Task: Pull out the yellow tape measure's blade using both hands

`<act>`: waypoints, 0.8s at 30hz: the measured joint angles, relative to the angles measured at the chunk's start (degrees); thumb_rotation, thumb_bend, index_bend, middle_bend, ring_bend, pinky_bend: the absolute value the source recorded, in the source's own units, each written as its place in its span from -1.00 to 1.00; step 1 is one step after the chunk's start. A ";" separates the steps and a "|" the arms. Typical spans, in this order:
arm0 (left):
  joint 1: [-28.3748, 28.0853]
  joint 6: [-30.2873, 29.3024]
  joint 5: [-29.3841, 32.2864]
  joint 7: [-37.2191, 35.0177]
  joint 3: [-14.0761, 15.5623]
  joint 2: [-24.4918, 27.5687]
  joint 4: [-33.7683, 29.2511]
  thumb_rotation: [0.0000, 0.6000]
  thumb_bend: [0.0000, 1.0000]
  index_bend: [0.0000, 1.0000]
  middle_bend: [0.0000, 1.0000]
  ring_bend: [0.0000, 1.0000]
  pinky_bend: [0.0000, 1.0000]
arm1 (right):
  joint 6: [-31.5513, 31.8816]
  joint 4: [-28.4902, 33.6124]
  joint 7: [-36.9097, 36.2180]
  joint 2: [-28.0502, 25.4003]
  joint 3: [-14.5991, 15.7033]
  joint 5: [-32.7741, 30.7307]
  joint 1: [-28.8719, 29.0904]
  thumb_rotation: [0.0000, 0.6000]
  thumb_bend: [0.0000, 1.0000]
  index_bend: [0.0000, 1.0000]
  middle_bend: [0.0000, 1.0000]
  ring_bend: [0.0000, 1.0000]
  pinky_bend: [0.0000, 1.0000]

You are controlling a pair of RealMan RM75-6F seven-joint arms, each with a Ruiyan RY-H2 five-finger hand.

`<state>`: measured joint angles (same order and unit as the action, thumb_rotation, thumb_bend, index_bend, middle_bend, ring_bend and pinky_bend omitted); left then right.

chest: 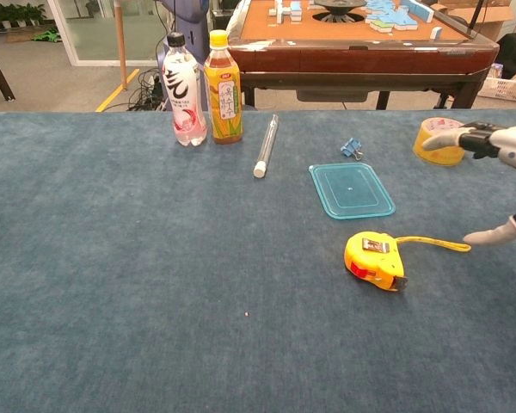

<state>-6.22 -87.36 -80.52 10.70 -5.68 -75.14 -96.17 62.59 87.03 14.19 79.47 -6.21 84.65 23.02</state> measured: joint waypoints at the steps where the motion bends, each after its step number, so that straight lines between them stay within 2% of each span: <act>1: 0.02 0.00 0.04 0.01 -0.02 0.05 0.01 1.00 -0.65 -0.79 -1.00 -1.00 -1.00 | -0.51 -0.83 -0.03 0.72 0.04 0.09 0.64 1.00 -1.00 -0.80 -0.80 -0.92 -0.65; 17: 0.55 0.11 0.63 -2.25 -0.18 0.53 0.33 1.00 -0.65 -0.79 -1.00 -1.00 -1.00 | -6.02 -10.26 1.28 9.46 1.27 -0.66 6.08 1.00 -1.00 -0.80 -0.85 -0.93 -0.65; 24: 0.78 0.24 1.11 -3.12 -0.30 0.64 1.08 1.00 -0.65 -0.79 -1.00 -1.00 -1.00 | -7.19 -12.38 1.20 14.31 0.20 -1.21 9.03 1.00 -1.00 -0.80 -0.85 -0.93 -0.65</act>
<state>-5.43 -87.12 -79.42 7.58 -5.98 -74.50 -95.09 55.40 74.65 15.39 93.79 -6.02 83.44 32.06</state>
